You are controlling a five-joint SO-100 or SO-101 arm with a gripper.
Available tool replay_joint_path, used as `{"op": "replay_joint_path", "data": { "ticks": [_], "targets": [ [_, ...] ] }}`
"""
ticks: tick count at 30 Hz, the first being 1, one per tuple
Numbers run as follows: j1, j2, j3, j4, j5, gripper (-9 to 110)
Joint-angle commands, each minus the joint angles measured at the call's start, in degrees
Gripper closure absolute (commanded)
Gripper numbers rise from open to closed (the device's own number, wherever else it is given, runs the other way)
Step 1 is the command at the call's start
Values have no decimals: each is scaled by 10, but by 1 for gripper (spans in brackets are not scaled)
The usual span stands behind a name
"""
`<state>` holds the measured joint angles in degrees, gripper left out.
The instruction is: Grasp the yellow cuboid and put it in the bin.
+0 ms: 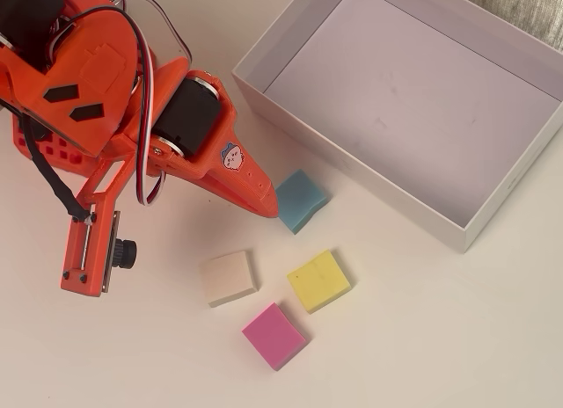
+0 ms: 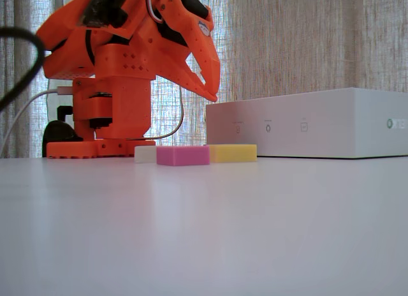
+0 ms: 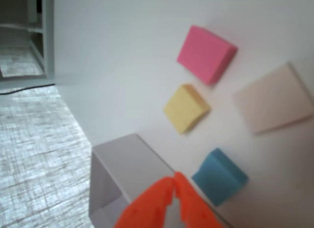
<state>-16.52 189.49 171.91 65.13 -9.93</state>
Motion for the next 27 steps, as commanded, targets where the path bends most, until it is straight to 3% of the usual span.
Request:
{"op": "replay_joint_path", "data": {
  "ticks": [1, 25, 27],
  "targets": [
    [-2, 3, -4, 2, -4, 110],
    [-4, 3, -4, 2, -7, 109],
    [0, 3, -4, 1, -7, 96]
  ]
}}
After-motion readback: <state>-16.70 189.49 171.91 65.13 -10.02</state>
